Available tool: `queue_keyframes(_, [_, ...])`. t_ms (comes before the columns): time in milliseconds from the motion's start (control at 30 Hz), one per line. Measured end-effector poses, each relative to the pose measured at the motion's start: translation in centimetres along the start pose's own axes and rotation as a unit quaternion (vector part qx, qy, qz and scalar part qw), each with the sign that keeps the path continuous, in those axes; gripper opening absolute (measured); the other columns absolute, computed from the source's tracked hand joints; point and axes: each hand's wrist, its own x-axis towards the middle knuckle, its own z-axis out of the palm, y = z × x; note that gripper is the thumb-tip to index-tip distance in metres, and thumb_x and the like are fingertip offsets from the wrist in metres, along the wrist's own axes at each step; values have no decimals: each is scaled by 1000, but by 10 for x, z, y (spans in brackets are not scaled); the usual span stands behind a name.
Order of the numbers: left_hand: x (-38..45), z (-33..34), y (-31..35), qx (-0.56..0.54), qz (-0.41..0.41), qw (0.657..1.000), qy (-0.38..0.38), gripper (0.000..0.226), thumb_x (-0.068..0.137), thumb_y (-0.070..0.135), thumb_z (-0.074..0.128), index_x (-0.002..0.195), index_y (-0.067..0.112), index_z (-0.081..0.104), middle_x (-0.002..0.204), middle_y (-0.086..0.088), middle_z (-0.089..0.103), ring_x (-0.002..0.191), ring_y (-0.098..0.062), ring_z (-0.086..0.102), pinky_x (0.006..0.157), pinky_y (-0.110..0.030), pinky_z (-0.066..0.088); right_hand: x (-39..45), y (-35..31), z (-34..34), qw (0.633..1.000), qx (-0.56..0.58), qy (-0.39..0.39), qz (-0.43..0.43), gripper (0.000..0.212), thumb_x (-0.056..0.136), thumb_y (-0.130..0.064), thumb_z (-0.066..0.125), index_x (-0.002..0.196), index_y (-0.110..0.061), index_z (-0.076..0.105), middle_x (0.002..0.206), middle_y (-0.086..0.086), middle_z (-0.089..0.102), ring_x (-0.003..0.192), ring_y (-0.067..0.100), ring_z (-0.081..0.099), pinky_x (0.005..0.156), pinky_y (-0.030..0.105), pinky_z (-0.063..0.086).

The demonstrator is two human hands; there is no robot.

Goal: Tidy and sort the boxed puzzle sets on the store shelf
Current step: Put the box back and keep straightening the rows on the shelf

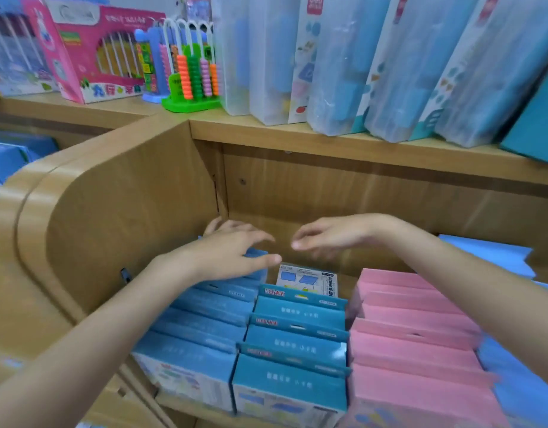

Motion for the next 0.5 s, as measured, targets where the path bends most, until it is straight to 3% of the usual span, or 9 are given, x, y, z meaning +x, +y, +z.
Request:
queue_keyframes(133, [5,8,-3,1,-24,996,-82,66,79,70,36,137,38,32,146,7,31,138,-16,13,113,-46,-1,50,4,3,990,-88,-89,66,75,83,-57,53,143,-26,23,151,1,26,130,27,38,105,47,36])
queue_keyframes(233, [6,10,-5,-34,-29,995,-93,66,77,70,40,136,44,27,147,9,28,137,-13,9,112,-42,-6,79,9,13,974,-136,-166,72,83,81,-44,64,145,-31,13,149,3,30,129,29,41,103,49,39])
queue_keyframes(367, [7,9,-5,-47,-27,992,-111,69,76,70,44,137,45,23,148,10,24,137,-13,5,112,-42,-9,98,15,20,954,-220,-200,23,77,80,-34,69,142,-22,25,142,5,40,121,21,47,101,36,41])
queue_keyframes(500, [8,10,-5,-47,-37,992,-113,71,74,72,44,137,46,23,148,10,24,138,-13,6,112,-44,-9,106,17,22,949,-258,-181,4,66,77,-36,71,132,-15,41,132,6,47,117,23,50,100,40,43])
